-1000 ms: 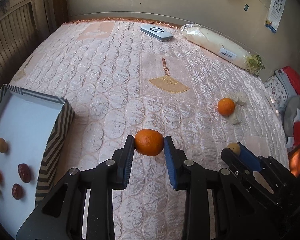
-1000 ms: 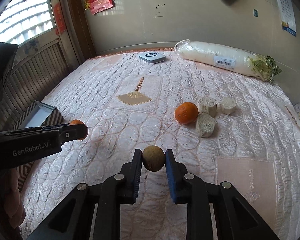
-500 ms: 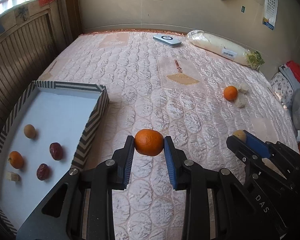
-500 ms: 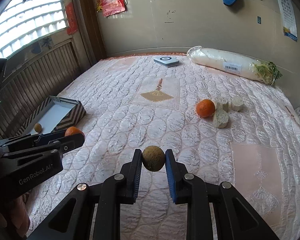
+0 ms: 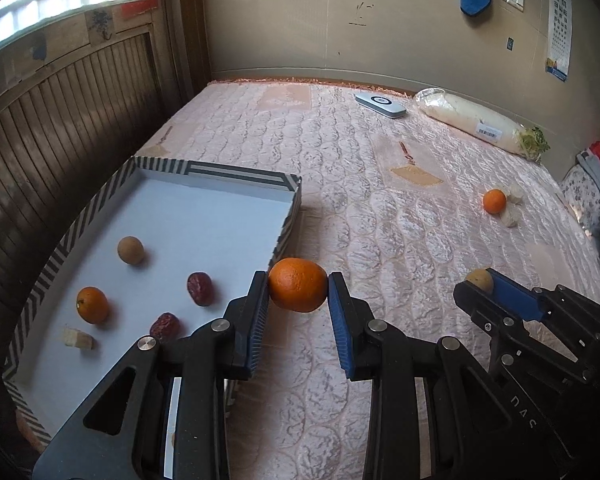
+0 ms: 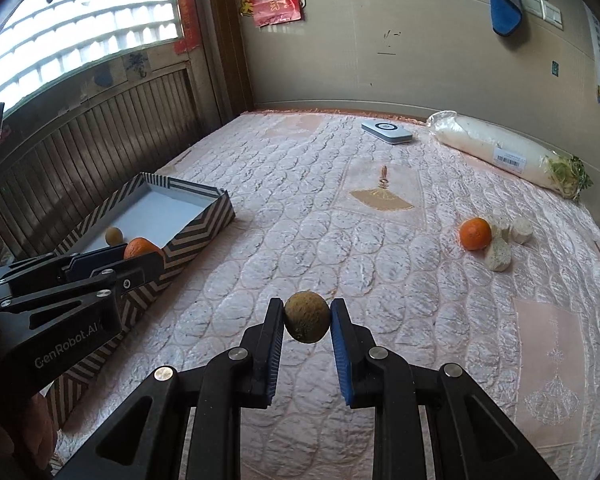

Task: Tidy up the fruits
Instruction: 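Carry the orange and the tan round fruit over the striped-rim tray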

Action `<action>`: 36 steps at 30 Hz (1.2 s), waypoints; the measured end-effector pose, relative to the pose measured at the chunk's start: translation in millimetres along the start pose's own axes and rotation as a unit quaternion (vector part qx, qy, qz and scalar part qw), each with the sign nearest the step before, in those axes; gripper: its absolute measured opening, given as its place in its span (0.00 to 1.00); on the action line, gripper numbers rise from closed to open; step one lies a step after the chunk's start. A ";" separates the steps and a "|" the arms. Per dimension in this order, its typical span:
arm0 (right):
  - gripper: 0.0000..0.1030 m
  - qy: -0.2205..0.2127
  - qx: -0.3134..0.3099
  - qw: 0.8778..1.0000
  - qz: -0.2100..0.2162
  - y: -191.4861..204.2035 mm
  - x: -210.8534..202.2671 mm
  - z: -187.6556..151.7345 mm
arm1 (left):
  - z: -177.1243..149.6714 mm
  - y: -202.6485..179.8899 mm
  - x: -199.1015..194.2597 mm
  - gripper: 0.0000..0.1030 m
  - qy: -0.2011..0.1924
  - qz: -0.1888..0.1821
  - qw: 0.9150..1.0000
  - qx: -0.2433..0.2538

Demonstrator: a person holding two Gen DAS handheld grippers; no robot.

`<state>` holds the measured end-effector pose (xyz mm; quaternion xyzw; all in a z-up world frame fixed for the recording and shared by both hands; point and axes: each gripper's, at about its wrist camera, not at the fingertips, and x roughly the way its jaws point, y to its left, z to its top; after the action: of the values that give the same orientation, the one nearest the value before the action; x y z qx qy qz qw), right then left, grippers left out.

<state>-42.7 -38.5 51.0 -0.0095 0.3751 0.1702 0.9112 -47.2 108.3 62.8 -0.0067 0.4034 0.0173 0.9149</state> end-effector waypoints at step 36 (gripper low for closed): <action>0.22 0.019 -0.129 0.989 0.070 143.6 36.8 26.6 | -27.4 125.8 -15.9 0.29 -0.001 0.061 0.995 -0.079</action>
<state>-45.9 111.8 60.7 -0.1040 0.3669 0.2806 0.8808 -82.7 232.9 56.2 -0.0543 0.3993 0.1046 0.9092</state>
